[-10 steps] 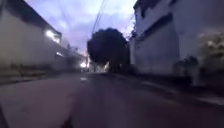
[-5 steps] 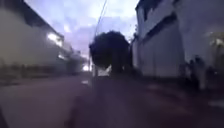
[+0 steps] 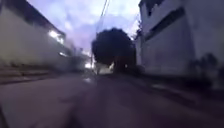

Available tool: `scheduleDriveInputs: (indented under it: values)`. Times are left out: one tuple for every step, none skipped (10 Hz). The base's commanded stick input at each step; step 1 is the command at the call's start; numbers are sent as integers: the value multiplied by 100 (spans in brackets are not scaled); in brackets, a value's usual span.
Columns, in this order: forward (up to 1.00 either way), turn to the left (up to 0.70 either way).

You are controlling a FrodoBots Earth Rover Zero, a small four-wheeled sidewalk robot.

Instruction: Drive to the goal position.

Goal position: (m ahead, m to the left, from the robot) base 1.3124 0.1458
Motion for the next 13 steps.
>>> scheduleDriveInputs:
  values:
    - [70, 0]
    - [70, 0]
    - [70, 0]
    - [70, 0]
    - [70, 0]
    - [70, 0]
    - [70, 0]
    - [70, 0]
    - [70, 0]
    - [70, 0]
    - [70, 0]
    - [70, 0]
    - [70, 0]
